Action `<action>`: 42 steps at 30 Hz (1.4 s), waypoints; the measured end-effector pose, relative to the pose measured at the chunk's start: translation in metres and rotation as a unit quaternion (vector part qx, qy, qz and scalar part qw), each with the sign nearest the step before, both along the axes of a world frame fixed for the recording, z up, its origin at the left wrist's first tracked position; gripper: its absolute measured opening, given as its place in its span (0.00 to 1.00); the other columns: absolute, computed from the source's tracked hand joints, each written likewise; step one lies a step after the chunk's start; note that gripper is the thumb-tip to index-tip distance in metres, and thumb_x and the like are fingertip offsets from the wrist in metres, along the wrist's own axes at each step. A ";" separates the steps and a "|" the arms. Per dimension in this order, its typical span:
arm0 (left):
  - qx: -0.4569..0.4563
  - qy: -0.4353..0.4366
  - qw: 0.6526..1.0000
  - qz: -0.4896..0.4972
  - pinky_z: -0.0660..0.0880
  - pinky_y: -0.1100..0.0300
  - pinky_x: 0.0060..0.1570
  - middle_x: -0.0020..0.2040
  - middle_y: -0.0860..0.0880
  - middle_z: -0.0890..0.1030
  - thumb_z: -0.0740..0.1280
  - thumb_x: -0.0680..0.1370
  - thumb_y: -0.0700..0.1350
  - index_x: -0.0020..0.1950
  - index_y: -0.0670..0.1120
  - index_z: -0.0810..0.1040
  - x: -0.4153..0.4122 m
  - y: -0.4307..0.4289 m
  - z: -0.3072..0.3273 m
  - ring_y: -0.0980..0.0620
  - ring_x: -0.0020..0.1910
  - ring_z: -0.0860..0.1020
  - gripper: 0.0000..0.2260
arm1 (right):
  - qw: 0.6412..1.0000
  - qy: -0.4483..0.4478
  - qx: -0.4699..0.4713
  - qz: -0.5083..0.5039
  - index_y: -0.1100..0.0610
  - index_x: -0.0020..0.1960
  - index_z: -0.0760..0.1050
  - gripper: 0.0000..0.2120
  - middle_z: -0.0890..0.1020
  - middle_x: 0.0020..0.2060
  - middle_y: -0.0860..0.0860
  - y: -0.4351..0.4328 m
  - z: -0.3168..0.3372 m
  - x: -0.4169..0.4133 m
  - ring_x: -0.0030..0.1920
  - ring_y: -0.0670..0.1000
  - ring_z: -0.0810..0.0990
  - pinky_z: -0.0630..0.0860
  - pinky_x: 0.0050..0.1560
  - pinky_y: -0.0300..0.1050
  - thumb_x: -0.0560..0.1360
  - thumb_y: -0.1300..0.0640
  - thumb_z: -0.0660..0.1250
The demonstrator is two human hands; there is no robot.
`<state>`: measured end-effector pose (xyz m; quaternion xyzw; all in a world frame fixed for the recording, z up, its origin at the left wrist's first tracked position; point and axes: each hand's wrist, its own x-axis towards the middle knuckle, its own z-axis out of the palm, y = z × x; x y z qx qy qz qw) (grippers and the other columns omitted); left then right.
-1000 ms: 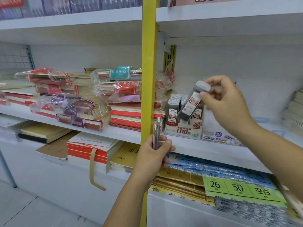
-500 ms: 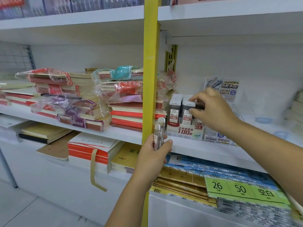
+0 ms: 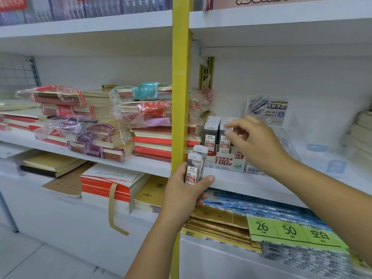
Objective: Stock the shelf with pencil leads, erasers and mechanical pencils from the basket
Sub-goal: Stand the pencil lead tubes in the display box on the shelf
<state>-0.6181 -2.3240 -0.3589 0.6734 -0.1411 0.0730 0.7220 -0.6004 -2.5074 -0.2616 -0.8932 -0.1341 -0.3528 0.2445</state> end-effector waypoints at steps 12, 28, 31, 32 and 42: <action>0.053 -0.026 0.997 -0.055 0.78 0.65 0.33 0.42 0.59 0.82 0.71 0.77 0.52 0.54 0.61 0.76 -0.010 -0.005 0.003 0.61 0.38 0.81 0.08 | 0.947 0.155 0.246 0.136 0.49 0.52 0.81 0.07 0.85 0.36 0.47 0.019 -0.013 -0.030 0.33 0.41 0.79 0.73 0.32 0.33 0.76 0.58 0.68; 0.059 0.005 0.998 -0.010 0.75 0.65 0.33 0.38 0.57 0.78 0.70 0.76 0.50 0.53 0.59 0.73 0.001 0.001 -0.003 0.63 0.31 0.76 0.09 | 0.999 0.028 -0.035 -0.016 0.51 0.59 0.79 0.11 0.81 0.45 0.46 -0.011 0.027 0.014 0.44 0.45 0.77 0.69 0.43 0.37 0.78 0.53 0.65; 0.052 0.018 0.998 -0.044 0.77 0.67 0.35 0.42 0.52 0.80 0.64 0.79 0.45 0.53 0.63 0.70 0.000 0.002 -0.002 0.60 0.35 0.79 0.11 | 0.994 0.013 -0.096 -0.048 0.51 0.61 0.79 0.13 0.74 0.45 0.47 -0.010 0.016 0.020 0.47 0.47 0.70 0.64 0.47 0.40 0.77 0.52 0.66; 0.047 0.021 0.997 -0.051 0.78 0.68 0.36 0.45 0.52 0.81 0.63 0.80 0.43 0.54 0.63 0.70 0.000 0.002 -0.001 0.60 0.37 0.80 0.13 | 0.993 0.001 -0.102 -0.056 0.51 0.61 0.79 0.14 0.72 0.44 0.48 -0.009 0.014 0.020 0.48 0.47 0.68 0.64 0.47 0.41 0.77 0.51 0.67; -0.001 -0.004 0.999 -0.042 0.79 0.66 0.40 0.45 0.58 0.84 0.67 0.80 0.41 0.55 0.57 0.76 0.003 0.002 -0.001 0.57 0.45 0.84 0.10 | 0.995 -0.007 -0.082 -0.053 0.46 0.61 0.76 0.18 0.69 0.44 0.45 -0.010 0.005 0.028 0.52 0.47 0.67 0.66 0.47 0.45 0.72 0.52 0.72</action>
